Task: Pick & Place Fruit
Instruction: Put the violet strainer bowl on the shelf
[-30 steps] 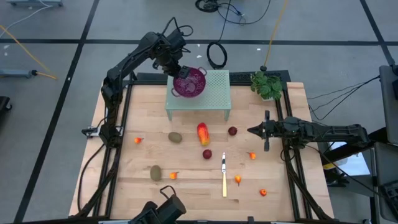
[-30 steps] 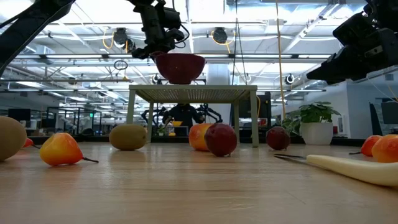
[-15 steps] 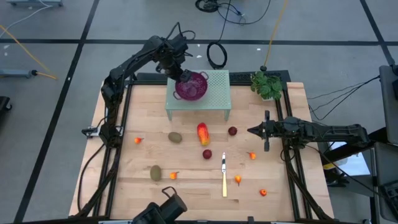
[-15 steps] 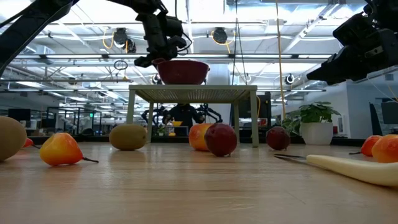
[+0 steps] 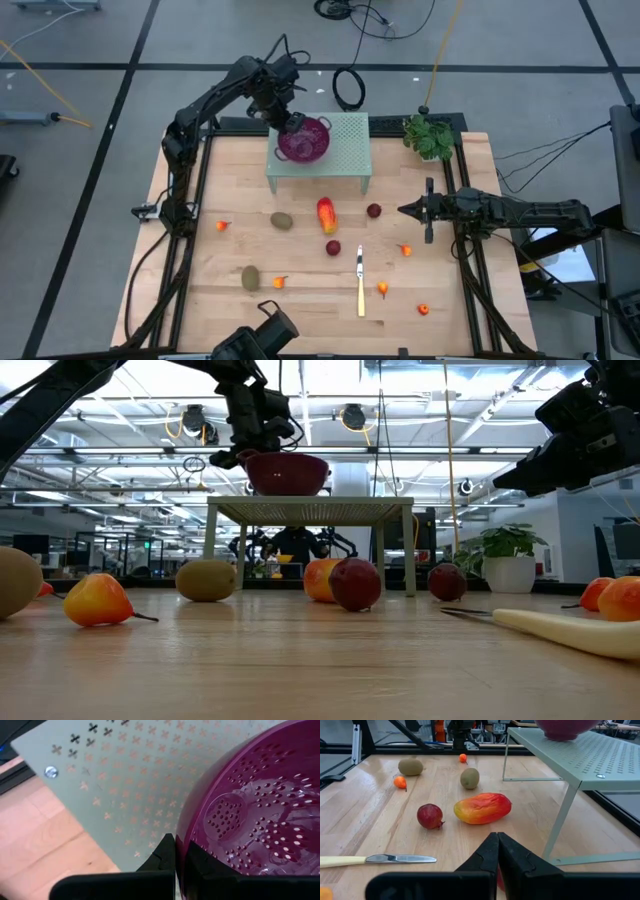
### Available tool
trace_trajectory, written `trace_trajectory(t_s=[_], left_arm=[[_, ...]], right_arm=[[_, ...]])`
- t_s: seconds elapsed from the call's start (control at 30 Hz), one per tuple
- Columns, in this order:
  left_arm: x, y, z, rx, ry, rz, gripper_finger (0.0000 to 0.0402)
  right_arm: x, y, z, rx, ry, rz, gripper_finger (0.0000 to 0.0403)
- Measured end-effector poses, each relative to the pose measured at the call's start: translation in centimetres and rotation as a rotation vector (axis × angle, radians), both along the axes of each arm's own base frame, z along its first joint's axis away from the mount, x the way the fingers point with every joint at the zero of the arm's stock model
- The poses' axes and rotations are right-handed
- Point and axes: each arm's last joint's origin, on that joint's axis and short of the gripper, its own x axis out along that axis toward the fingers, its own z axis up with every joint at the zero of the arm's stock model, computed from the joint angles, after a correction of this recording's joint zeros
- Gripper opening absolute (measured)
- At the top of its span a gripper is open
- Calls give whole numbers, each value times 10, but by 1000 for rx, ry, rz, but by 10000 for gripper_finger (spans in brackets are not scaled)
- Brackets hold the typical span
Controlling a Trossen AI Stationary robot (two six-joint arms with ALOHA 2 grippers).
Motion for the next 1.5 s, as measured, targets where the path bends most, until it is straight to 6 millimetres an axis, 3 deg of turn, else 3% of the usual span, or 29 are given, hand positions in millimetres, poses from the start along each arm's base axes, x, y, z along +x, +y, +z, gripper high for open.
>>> trace_trajectory(t_s=[1.2,1.5], left_arm=[[0,-2,0,26,32,-15,9],[-1,0,0,70,63,-33,76]], right_arm=[[0,0,0,0,0,0,4],[0,0,0,0,0,0,4]])
